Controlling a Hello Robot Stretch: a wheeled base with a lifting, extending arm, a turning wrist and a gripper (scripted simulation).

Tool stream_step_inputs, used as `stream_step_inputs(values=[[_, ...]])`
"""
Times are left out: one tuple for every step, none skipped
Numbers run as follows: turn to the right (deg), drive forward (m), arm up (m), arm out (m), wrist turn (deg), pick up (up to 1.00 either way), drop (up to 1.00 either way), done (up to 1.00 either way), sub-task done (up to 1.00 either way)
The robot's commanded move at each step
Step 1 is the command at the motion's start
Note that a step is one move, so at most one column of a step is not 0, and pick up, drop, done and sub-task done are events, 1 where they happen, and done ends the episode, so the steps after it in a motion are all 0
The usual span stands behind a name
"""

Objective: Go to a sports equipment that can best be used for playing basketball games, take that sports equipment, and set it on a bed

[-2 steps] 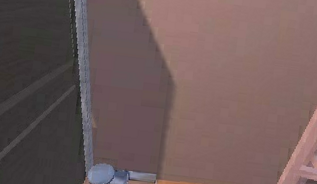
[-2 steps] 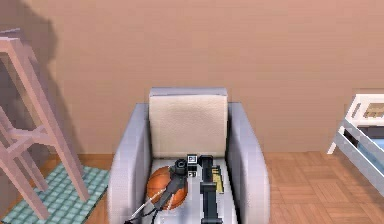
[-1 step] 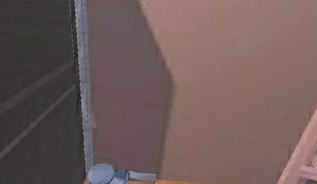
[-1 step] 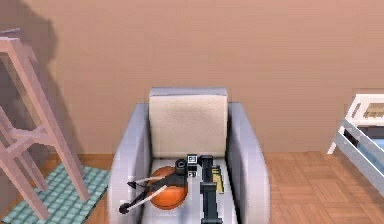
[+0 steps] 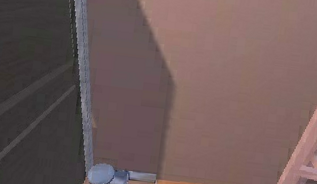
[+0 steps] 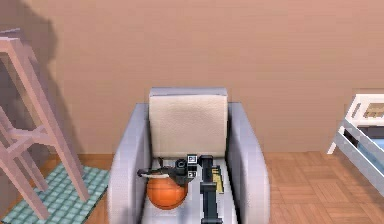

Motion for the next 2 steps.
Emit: stream_step_inputs(values=[[0.0,0.00,0.00,0.00,15.0,0.00,0.00,0.00,0.00],[0.0,0.00,-0.30,0.00,0.0,0.00,0.00,0.00,0.00]])
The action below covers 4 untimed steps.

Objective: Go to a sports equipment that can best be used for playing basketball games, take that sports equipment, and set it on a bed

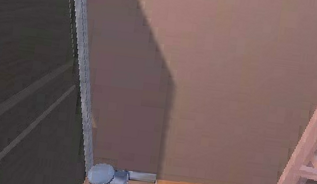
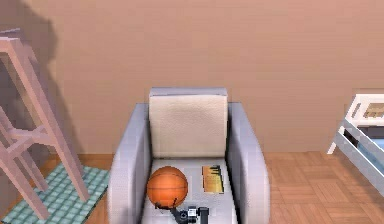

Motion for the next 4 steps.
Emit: stream_step_inputs(values=[[0.0,0.00,0.00,0.00,0.0,1.00,0.00,0.00,0.00],[0.0,0.00,0.10,0.00,0.0,0.00,0.00,0.00,0.00],[0.0,0.00,0.50,0.00,0.0,0.00,0.00,0.00,0.00],[0.0,0.00,0.06,0.00,0.0,0.00,0.00,0.00,0.00]])
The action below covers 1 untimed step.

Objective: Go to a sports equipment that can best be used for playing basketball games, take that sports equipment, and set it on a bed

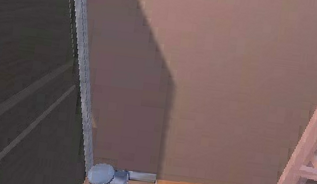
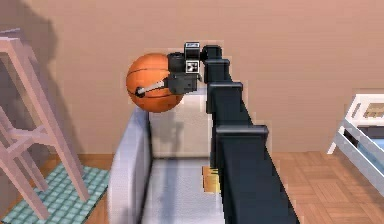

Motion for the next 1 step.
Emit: stream_step_inputs(values=[[0.0,0.00,0.00,0.00,-45.0,0.00,0.00,0.00,0.00]])
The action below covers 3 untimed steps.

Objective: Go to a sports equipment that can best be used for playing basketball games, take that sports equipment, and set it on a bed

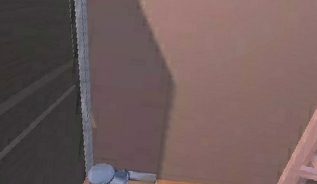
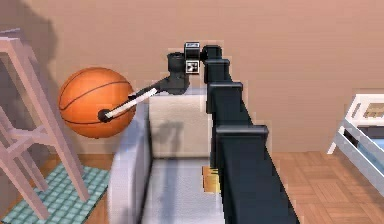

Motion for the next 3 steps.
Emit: stream_step_inputs(values=[[0.0,0.00,0.00,0.00,-45.0,0.00,0.00,0.00,0.00],[0.0,0.00,0.00,0.00,-9.0,0.00,0.00,0.00,0.00],[0.0,0.00,0.00,-0.36,0.0,0.00,0.00,0.00,0.00]])
